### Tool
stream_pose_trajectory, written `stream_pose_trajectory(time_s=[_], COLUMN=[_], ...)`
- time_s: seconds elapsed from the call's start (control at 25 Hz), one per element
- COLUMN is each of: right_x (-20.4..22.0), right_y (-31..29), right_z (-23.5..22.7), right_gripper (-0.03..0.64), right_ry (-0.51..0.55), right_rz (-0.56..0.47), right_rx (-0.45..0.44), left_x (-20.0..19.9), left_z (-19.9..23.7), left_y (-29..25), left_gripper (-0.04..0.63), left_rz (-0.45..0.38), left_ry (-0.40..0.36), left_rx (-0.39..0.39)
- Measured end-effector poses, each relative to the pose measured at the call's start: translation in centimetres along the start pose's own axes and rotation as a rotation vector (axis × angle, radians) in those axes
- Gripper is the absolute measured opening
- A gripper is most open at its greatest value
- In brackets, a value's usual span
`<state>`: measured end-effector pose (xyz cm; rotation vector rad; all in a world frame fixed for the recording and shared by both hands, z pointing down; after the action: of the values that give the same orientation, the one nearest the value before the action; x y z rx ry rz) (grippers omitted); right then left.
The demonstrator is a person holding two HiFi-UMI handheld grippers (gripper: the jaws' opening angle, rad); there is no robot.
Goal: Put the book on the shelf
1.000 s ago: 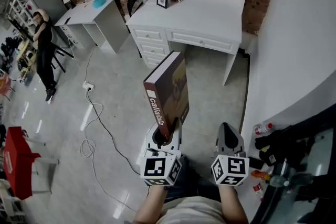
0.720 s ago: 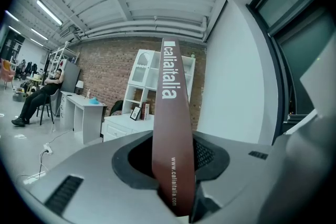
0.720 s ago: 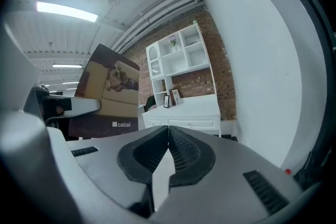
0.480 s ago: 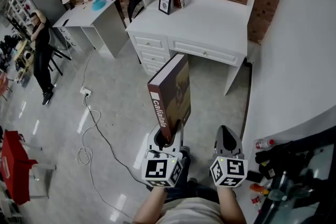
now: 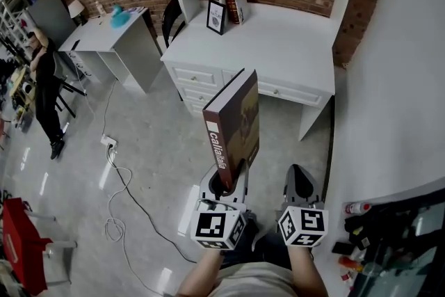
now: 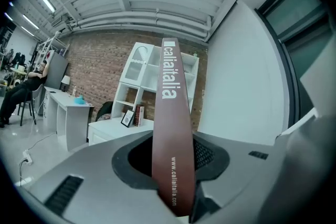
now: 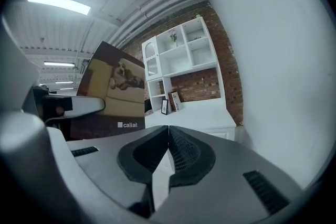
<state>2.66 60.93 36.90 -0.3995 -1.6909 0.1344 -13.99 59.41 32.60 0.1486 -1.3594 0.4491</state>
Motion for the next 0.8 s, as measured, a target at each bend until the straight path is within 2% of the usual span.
stream_pose_trajectory(time_s=[0.4, 0.8], right_x=[-0.9, -3.1], right_y=[-6.1, -14.7], right_z=[-0.3, -4.0], right_gripper=[0.017, 0.017], right_ry=[0.004, 0.002], right_rz=[0.038, 0.044], right_rx=[0.021, -0.032], left_x=[-0.6, -0.9], left_z=[3.1, 4.8], left_y=[-6.0, -14.4], left_gripper=[0.147, 0.147], left_rz=[0.026, 0.027], left_ry=[0.026, 0.036], left_rx=[0.03, -0.039])
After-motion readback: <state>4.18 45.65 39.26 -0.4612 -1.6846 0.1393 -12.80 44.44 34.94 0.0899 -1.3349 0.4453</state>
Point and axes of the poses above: the fingertips, and each gripper's own axes: y backward along the fingers, z to its left, x out of its underside, the point moved 3 cm from there along y, backward along the fingers, and after that the axes turned 3 degrees about z, right-handed, at the moved point
